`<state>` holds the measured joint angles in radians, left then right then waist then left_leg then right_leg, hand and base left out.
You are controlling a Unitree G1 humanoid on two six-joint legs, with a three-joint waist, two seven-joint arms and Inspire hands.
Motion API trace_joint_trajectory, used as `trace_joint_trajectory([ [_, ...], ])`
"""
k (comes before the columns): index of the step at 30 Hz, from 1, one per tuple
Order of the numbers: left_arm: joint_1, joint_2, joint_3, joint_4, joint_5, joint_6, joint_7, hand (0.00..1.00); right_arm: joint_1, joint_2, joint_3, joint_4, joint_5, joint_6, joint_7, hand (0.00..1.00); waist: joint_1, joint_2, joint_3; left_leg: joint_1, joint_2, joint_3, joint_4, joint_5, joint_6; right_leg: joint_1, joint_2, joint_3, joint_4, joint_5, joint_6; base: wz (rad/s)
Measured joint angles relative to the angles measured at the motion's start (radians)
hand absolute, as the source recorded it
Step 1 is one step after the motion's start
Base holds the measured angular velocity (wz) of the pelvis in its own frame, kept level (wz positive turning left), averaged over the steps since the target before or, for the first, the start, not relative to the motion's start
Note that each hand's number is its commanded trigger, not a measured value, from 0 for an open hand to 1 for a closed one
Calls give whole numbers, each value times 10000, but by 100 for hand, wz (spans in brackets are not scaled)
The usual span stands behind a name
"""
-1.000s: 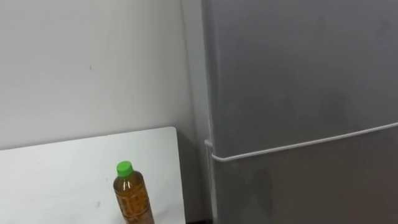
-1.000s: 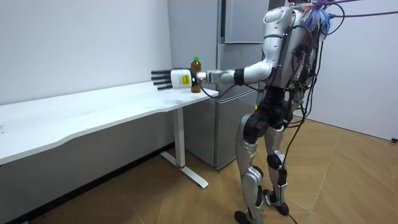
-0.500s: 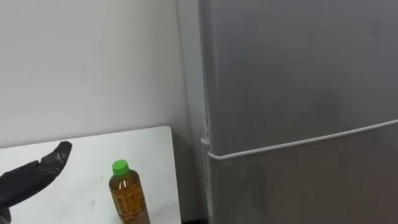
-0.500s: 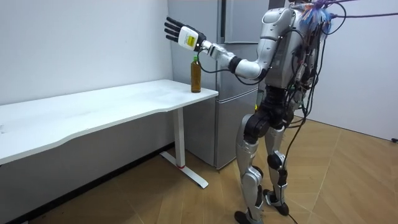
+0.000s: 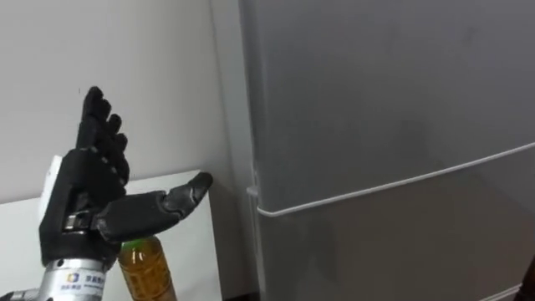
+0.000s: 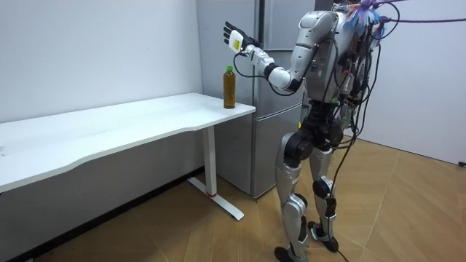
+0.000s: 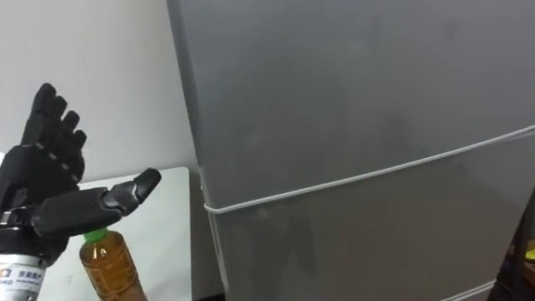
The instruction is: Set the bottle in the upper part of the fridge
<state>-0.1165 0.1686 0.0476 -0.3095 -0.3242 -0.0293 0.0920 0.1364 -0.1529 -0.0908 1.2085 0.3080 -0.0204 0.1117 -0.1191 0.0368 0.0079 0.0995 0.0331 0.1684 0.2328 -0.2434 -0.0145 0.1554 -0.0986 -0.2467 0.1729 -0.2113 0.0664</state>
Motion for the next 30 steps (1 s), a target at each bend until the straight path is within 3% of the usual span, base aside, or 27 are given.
trace_joint_trajectory([
  [4,-108,-4,-119,-358,-441,207,-566,0,-68,-6,0,11,17,10,0,0,-157,63,-41,3,1,-31,2,0,0,7,16,0,-55,3,-1,0],
  [13,-113,0,-130,-992,-766,383,-1303,0,-258,-11,52,161,-23,12,107,0,-180,40,-21,-18,1,-88,-15,0,0,6,22,-6,-65,3,-1,1],
  [24,-253,0,-538,-1442,-771,389,-2077,0,-397,-90,300,293,-10,-26,107,0,-169,115,-65,-354,10,-150,157,-1,1,-164,22,-60,-31,59,-13,1],
  [30,-252,8,-697,-1684,-773,389,-2602,0,-412,-91,318,328,-12,-99,7,0,-165,186,-48,-435,11,-230,242,-1,2,-164,24,-102,-17,70,-18,4],
])
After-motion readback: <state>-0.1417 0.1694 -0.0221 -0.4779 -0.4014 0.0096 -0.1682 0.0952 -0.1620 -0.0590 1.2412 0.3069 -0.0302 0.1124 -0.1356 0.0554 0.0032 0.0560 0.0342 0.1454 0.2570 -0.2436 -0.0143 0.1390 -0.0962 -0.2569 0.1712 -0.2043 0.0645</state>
